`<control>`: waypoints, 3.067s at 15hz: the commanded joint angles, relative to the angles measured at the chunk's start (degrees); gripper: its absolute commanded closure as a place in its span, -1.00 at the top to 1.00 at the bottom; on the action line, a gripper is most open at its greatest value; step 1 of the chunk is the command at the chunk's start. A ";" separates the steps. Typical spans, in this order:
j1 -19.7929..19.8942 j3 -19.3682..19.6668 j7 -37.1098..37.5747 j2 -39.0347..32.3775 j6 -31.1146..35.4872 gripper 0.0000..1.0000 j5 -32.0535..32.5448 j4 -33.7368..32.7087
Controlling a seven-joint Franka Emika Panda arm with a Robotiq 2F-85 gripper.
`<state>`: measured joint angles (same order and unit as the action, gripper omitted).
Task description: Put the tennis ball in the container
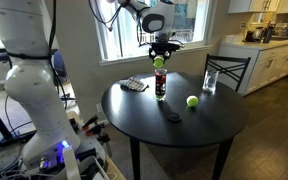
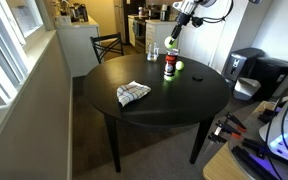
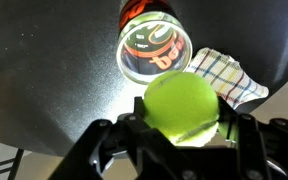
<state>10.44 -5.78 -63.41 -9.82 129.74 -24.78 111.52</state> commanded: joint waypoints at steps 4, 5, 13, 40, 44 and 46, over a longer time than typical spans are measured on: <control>-1.81 4.14 -0.17 2.24 0.65 -0.13 2.88 5.23; -1.83 4.51 0.01 2.33 0.83 -0.13 3.54 5.44; -2.31 5.44 1.00 1.21 4.09 -0.13 5.59 4.77; -3.81 4.57 2.11 -0.21 7.84 1.00 6.35 4.10; -3.90 4.92 2.82 0.17 7.94 1.00 6.95 4.35; -3.60 4.60 1.11 -1.34 7.16 1.00 5.82 2.99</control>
<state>6.68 -0.99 -62.45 -11.17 136.99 -19.08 114.57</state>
